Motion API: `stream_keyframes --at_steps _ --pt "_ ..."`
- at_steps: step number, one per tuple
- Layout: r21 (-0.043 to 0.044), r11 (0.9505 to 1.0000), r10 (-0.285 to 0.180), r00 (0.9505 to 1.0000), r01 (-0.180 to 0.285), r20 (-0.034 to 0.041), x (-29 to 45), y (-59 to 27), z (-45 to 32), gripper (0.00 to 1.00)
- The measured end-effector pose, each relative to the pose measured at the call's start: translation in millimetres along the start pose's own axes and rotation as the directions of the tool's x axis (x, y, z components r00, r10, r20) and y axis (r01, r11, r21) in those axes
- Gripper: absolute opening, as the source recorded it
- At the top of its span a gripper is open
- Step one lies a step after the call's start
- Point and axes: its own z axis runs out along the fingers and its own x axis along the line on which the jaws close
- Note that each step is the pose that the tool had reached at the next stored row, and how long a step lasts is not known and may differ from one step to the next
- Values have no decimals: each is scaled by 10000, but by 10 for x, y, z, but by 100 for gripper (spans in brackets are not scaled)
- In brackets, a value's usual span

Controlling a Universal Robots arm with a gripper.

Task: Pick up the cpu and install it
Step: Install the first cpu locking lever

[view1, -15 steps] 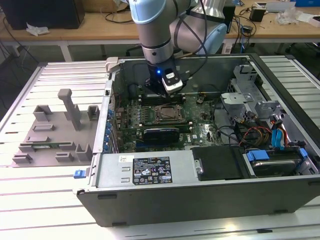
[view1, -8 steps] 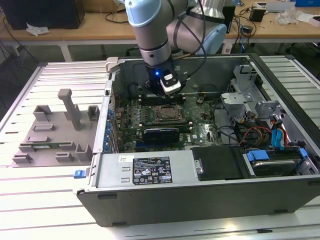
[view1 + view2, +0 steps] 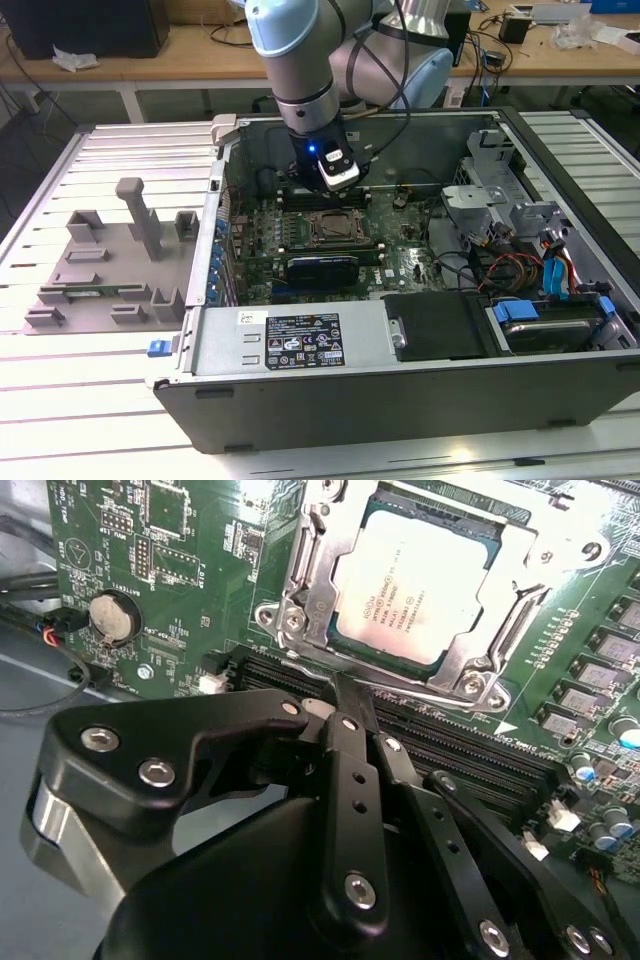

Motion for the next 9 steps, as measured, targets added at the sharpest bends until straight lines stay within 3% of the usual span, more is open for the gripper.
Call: stream_keyframes --at_steps 9 --pt "-20 10000 -5 10000 5 89 9 -14 44 11"
